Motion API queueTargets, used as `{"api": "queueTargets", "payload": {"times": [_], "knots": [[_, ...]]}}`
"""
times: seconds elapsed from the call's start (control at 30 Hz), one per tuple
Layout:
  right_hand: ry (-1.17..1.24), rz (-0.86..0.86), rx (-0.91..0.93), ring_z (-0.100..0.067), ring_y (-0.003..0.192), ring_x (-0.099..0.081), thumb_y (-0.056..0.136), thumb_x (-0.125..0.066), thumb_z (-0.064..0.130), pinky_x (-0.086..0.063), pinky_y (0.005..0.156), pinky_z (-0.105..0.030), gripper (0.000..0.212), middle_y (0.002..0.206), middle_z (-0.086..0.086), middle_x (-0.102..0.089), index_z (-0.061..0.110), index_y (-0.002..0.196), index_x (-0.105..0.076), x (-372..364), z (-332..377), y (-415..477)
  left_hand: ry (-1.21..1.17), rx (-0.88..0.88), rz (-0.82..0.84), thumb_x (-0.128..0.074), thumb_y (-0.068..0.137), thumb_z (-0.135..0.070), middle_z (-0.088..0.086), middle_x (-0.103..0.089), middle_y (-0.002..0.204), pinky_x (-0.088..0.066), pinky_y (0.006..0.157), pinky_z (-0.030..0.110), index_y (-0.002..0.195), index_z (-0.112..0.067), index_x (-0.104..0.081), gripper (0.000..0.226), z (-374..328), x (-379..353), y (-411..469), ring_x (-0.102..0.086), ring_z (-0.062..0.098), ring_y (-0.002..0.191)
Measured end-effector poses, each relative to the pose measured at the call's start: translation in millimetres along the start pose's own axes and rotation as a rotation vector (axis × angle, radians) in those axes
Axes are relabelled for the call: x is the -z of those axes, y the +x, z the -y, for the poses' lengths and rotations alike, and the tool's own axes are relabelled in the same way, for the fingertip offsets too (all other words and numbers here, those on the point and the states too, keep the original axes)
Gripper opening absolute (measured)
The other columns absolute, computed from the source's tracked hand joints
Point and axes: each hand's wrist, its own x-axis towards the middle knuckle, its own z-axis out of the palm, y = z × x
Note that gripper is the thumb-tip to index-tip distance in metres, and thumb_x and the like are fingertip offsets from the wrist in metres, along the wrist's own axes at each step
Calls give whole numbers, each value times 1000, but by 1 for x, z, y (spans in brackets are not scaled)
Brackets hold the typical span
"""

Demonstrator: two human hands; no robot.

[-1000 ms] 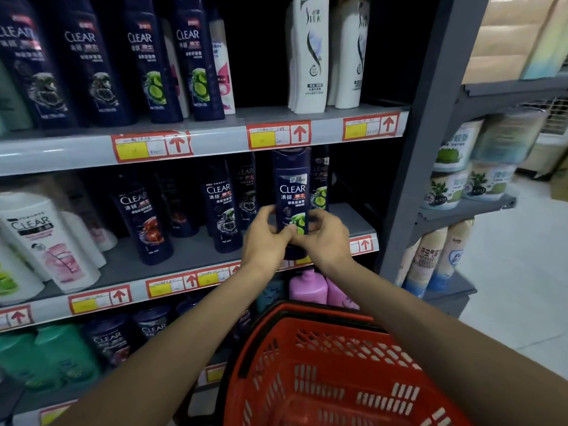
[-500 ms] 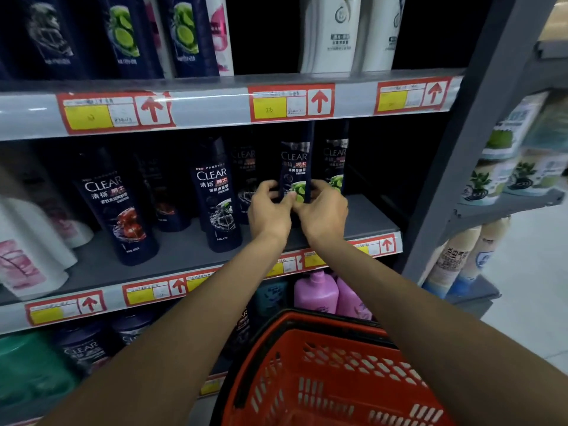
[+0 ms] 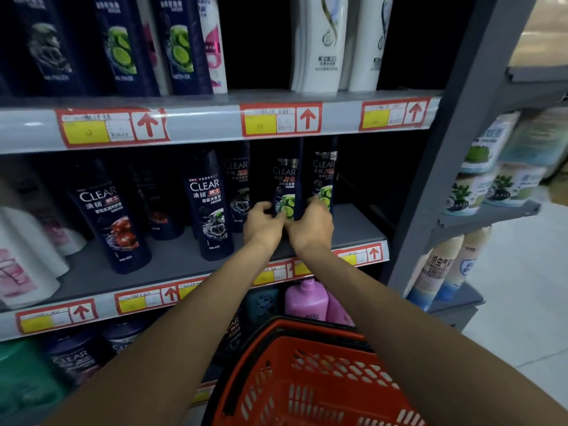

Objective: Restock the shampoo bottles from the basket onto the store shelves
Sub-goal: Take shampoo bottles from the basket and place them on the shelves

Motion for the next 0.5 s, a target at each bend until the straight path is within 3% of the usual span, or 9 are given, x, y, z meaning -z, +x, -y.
{"api": "queueTargets", "payload": {"times": [0.17,0.3,0.5], "knots": [[-69,136,47,-30,124,-56,84,-81,18,-44,100,-33,66,138,-11,-55,14,143,-51,52,5,-19,221,-8,117,-76,91,-15,11,-64,128,-51,101,36,144,-13,-53,57,-18,32,-26,-63,28,113],[-157,247,79,-32,123,-55,81,-84,27,-45,102,-34,73,137,-13,-49,15,145,-50,103,18,-35,353,-78,182,-81,87,-18,6,-61,112,-52,98,35,143,-15,-54,63,-46,57,-53,-61,24,104],[-350,340,148,-33,126,-52,74,-87,38,-48,105,-40,89,136,-14,-47,19,148,-42,172,41,-61,580,-255,323,-92,75,-24,10,-55,149,-45,111,38,151,-19,-47,89,-90,91,-108,-52,26,137]]}}
